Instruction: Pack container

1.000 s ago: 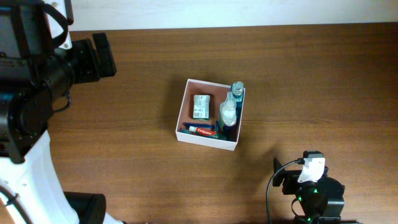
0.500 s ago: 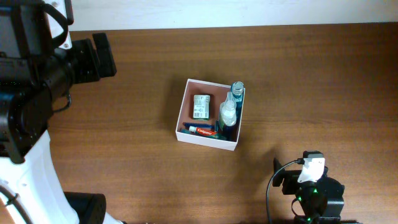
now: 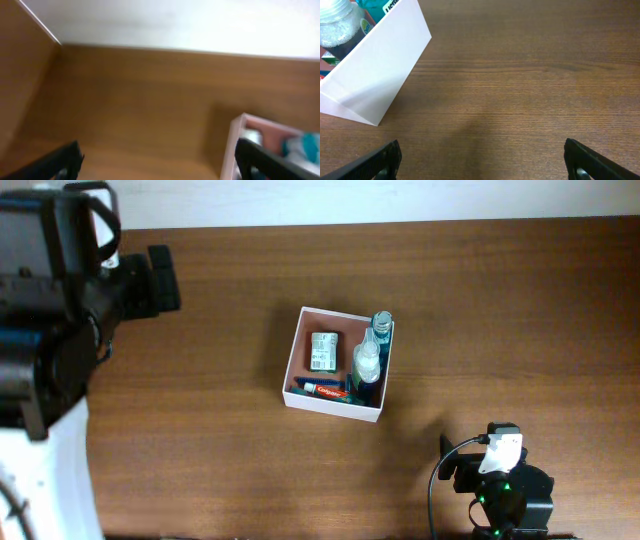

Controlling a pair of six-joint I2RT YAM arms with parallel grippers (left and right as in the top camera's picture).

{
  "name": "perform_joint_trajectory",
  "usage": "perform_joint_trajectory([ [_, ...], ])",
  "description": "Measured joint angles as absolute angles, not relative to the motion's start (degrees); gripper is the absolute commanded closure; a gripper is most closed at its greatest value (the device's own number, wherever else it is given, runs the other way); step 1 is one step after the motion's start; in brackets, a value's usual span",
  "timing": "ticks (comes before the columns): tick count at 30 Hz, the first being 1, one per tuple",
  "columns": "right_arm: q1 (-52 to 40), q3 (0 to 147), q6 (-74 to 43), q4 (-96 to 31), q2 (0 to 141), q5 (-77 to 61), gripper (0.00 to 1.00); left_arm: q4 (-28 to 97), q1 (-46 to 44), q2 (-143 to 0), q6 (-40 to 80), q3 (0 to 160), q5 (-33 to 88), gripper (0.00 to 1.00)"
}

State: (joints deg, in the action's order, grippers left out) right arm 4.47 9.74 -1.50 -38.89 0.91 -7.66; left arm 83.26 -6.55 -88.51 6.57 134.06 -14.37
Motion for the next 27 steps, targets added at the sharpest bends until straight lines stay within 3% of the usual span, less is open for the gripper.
perform_joint_trajectory([
  [7, 4.47, 9.67, -1.50, -38.89, 0.78, -7.68, 0.01, 48.01, -6.50, -65.25, -1.69, 94.91, -17.30, 0.00],
  [13, 4.47, 9.61, -1.54, -38.74, 0.78, -7.66, 0.01, 29.21, -6.50, -48.31, -4.36, 61.67, -14.68, 0.01],
  [20, 4.47, 9.61, -1.54, -38.72, 0.80, -7.66, 0.01, 18.63, -6.50, -30.17, -5.17, 30.28, -10.87, 0.01],
  [27, 4.47, 9.58, -1.52, -38.72, 0.78, -7.64, 0.01, 17.04, -6.50, -12.51, -5.19, 11.79, -9.15, 0.01],
])
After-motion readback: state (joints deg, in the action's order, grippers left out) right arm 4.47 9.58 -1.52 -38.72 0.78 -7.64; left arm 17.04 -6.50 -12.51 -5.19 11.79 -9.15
